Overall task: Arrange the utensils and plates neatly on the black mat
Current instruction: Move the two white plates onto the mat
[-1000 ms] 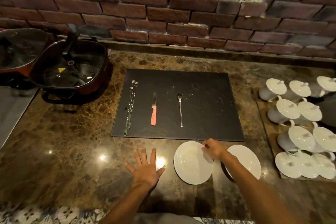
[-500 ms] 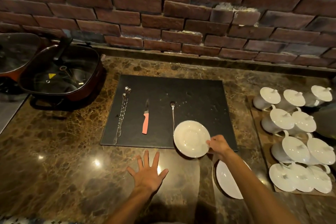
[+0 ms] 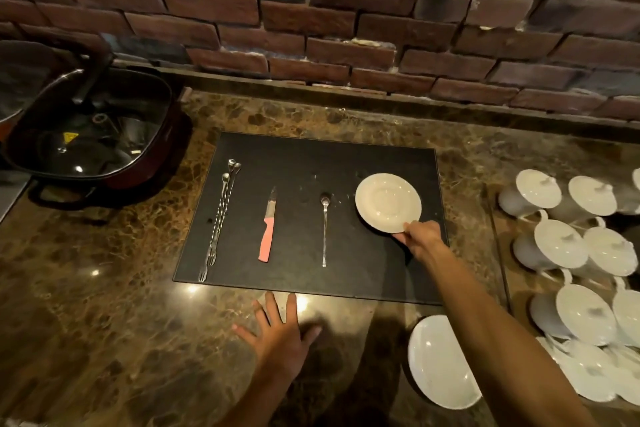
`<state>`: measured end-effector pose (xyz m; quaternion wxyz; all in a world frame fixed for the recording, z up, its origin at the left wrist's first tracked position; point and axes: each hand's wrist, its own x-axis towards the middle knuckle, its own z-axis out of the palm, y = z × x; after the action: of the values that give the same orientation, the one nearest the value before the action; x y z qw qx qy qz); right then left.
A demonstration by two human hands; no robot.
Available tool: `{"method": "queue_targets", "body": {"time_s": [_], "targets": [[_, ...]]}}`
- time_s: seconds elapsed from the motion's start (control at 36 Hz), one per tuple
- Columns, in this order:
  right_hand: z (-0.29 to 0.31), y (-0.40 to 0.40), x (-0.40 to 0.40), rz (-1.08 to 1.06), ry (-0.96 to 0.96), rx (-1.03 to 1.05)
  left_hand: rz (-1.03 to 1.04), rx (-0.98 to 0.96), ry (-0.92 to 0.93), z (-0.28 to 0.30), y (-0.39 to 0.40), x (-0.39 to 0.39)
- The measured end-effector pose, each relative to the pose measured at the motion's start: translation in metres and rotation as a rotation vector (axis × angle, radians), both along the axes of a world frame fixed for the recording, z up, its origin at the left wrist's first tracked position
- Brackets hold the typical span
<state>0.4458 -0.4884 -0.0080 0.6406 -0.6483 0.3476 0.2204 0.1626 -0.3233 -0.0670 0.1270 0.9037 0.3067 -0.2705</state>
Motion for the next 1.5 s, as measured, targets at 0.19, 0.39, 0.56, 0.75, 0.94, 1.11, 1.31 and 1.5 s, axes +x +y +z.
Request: {"method": "queue_targets", "body": {"time_s": [0.19, 0.39, 0.56, 0.75, 0.94, 1.11, 1.31, 1.5], "targets": [[-0.007, -0.001, 0.003, 0.0, -0.027, 0.016, 0.01, 0.036, 0.014, -0.003, -0.003, -0.002], [-0.009, -0.026, -0.011, 0.146, -0.082, -0.019, 0.006, -0.031, 0.007, 0.009, -0.002, 0.0], [0.008, -0.088, -0.032, 0.796, -0.178, -0.419, 0.0, -0.081, -0.007, 0.018, -0.003, 0.001], [0.016, -0.144, -0.072, 1.313, -0.056, -0.69, -0.019, -0.058, 0.003, 0.018, -0.008, -0.003], [0.008, -0.161, -0.093, 1.334, -0.013, -0.761, -0.026, -0.072, 0.03, 0.017, -0.009, -0.003], [-0.001, -0.169, -0.108, 1.307, -0.101, -0.844, -0.027, -0.073, 0.062, 0.011, -0.011, -0.002], [-0.003, -0.175, -0.109, 1.076, -0.155, -0.675, -0.006, -0.084, 0.101, 0.01, -0.016, 0.007], [0.001, -0.137, -0.088, 0.738, -0.106, -0.492, -0.01, -0.085, 0.123, 0.011, -0.019, 0.008]]}}
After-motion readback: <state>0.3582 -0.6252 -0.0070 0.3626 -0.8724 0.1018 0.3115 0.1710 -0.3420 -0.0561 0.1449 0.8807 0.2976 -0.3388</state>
